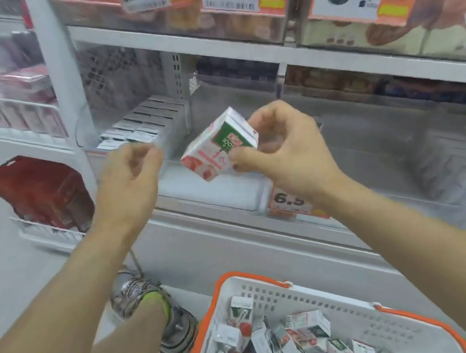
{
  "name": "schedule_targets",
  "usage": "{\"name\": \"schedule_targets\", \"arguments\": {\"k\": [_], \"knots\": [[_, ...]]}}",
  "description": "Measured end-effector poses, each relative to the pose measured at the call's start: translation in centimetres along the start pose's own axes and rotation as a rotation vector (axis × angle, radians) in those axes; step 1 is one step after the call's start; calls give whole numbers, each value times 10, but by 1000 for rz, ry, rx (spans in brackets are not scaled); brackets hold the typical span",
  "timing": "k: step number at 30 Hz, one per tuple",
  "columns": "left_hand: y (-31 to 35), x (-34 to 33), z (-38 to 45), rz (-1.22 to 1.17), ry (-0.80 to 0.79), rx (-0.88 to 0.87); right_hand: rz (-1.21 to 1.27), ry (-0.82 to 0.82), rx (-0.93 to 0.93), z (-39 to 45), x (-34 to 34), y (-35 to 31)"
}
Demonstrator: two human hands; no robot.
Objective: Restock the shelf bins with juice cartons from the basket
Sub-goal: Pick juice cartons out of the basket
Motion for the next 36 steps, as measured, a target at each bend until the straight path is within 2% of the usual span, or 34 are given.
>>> {"name": "schedule_targets", "arguments": {"k": [2, 5, 8, 12, 17, 23, 26, 29, 31, 33, 36], "knots": [[-36, 7, 19, 179, 135, 59, -114, 24, 118, 26, -26, -10], [-59, 4, 28, 262, 151, 64, -291, -61, 172, 64, -70, -12], [-67, 4, 28, 202, 123, 38, -412, -200, 98, 94, -111, 2], [-66, 8, 27, 166, 123, 47, -449, -291, -13, 115, -153, 36], [-72, 8, 25, 150, 121, 11, -279, -280, -183, 128, -173, 86], [-72, 9, 23, 167, 98, 5, -402, -273, -218, 128, -173, 86], [-71, 8, 21, 135, 126, 53, -514, -155, -47, 115, -153, 58], [-57, 6, 15, 195, 180, -21, -450, -69, 227, 71, -123, 15], [-39, -11, 4, 203, 58, -111, -389, -57, 255, 35, -96, 6], [-24, -40, -19, 169, -216, -193, -376, -87, 191, -4, -65, 19], [-18, -84, -78, 167, -668, -280, -375, -150, -1, -62, -14, 67]]}}
Point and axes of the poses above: each hand's wrist, its own z-axis towards the middle knuckle, its own x-axis out of the back of the hand, y = z × x, the point moved 7 cm from there along z, towards the middle knuckle, and after that the axes turned 13 degrees about z, right-handed, at the moved point
